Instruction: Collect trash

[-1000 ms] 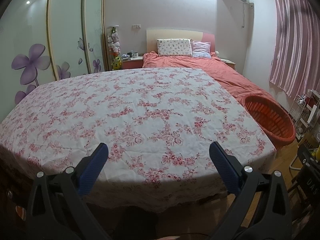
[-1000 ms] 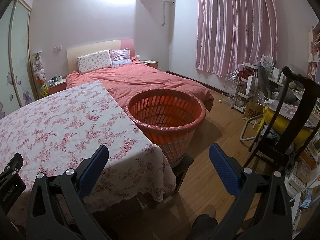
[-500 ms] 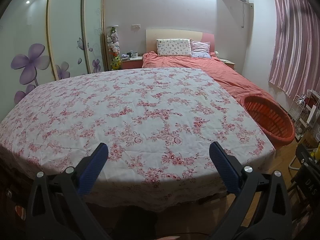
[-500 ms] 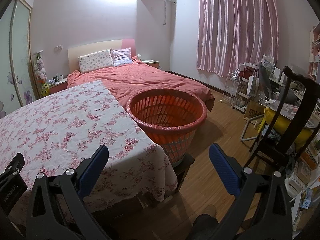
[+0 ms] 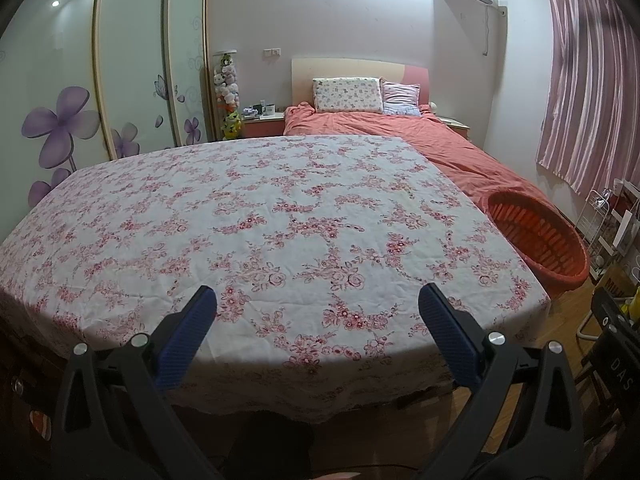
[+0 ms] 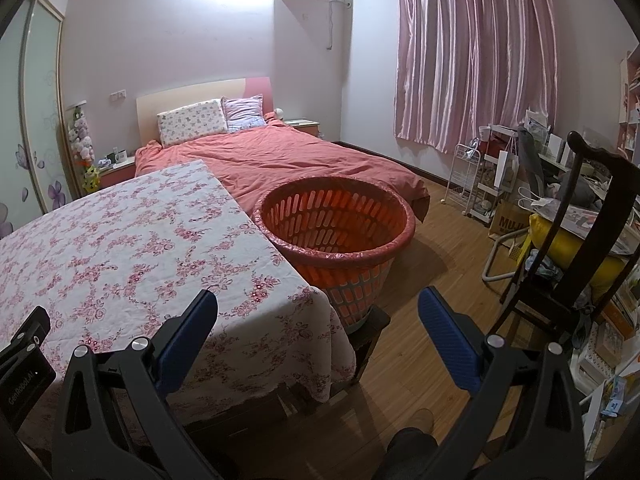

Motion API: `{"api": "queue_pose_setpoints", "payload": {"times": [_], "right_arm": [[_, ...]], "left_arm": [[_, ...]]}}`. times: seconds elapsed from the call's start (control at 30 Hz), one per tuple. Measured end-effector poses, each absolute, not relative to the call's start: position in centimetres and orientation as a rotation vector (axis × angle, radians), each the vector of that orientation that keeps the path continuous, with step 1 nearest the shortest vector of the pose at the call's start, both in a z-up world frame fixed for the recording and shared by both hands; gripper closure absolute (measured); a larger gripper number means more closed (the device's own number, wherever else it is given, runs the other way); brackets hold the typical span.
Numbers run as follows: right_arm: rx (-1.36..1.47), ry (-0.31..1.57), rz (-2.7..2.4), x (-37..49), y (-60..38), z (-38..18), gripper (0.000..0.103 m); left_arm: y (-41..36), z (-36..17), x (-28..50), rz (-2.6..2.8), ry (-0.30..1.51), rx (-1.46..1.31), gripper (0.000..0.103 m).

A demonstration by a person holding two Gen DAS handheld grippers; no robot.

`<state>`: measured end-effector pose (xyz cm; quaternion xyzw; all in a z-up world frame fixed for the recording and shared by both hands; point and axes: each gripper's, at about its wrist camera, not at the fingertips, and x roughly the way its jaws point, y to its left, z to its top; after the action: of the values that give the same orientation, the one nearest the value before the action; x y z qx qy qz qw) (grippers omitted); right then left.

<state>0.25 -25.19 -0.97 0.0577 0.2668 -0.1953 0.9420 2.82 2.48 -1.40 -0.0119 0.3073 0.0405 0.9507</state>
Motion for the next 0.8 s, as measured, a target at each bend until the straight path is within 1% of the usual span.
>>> {"api": "queue_pose_setpoints", "payload": {"times": [0.8], "right_arm": [[0.119, 0.544, -0.399, 0.23, -25.15, -0.94, 0.004]], "left_arm": [[2.35, -1.33, 2.76, 0.08, 0.625, -0.024, 0.004]]}}
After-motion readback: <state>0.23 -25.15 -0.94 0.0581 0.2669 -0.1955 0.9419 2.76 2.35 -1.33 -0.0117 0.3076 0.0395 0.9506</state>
